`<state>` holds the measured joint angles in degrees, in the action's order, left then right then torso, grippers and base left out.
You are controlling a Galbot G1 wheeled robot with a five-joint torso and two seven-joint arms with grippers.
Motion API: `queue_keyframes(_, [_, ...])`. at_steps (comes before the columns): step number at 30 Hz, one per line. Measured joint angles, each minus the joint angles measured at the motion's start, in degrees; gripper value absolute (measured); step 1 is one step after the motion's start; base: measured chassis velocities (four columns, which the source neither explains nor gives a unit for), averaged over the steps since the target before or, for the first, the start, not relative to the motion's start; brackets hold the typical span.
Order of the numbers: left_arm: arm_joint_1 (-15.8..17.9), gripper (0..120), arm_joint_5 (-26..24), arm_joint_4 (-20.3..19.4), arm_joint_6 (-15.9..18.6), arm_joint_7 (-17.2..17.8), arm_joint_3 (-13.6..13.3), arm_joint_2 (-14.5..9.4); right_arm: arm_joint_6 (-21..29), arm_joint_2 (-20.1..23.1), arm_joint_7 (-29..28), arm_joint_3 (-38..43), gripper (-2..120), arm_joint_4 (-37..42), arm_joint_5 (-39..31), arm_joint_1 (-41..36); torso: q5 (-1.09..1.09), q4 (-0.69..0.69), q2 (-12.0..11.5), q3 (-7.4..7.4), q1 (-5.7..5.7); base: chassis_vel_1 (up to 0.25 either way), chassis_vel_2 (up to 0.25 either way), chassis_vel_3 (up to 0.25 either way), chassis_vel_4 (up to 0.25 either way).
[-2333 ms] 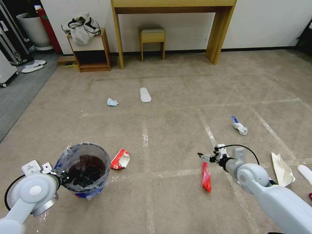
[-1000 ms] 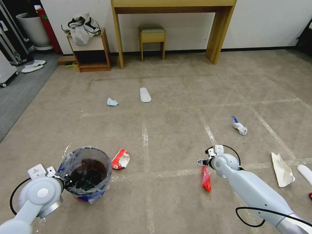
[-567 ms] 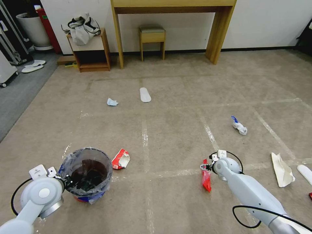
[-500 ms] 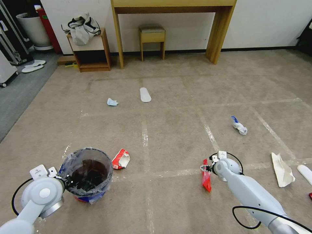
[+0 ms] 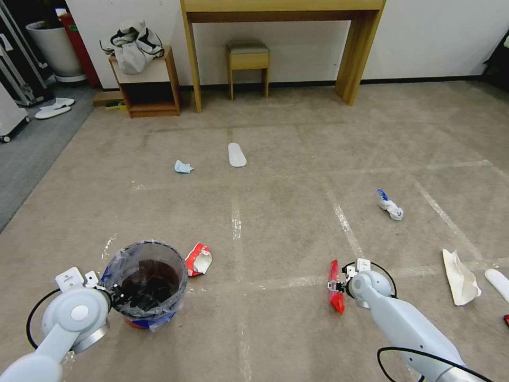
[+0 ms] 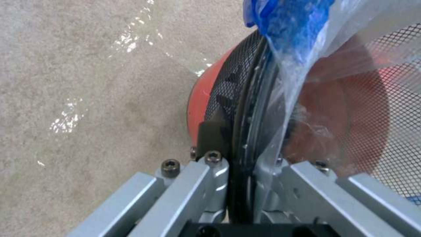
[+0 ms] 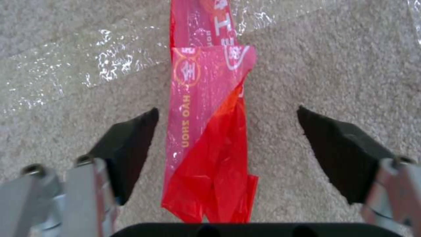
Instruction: Pick up the trash bin and place the garbage on the floor into it.
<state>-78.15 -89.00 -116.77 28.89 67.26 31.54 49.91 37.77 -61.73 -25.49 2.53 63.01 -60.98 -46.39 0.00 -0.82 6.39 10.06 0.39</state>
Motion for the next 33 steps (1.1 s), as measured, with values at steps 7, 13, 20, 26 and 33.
queue_keyframes(7, [0.17,1,0.45,0.11,-0.16,-0.09,-0.45,0.19,-0.31,-0.24,-0.02,0.26,65,0.08,-0.02,-0.38,0.00,0.00,0.00,0.00,0.00,0.000,0.000,0.000,0.000])
queue_keyframes(13, [0.49,1,0.73,0.14,-0.37,-0.50,-0.68,0.14,-0.54,-0.39,-0.12,0.30,57,0.05,-0.17,-0.54,0.00,0.00,0.00,0.00,0.00,0.000,0.000,0.000,0.000])
queue_keyframes(20, [0.73,1,1.49,0.16,-0.76,-1.00,-1.48,0.35,-1.01,-1.31,-0.32,0.32,31,0.04,-0.57,-0.92,0.00,0.00,0.00,0.00,0.00,0.000,0.000,0.000,0.000])
queue_keyframes(26, [0.86,1,1.89,0.07,-1.20,-1.33,-1.57,0.39,-1.22,-1.83,-0.51,0.09,10,-0.01,-1.11,-0.87,0.00,0.00,0.00,0.00,0.00,0.000,0.000,0.000,0.000])
queue_keyframes(33, [0.78,1,2.20,-0.02,-1.34,-1.58,-1.50,0.09,-1.25,-1.96,-0.75,0.00,0,0.55,-2.01,-0.45,0.00,0.00,0.00,0.00,0.00,0.000,0.000,0.000,0.000])
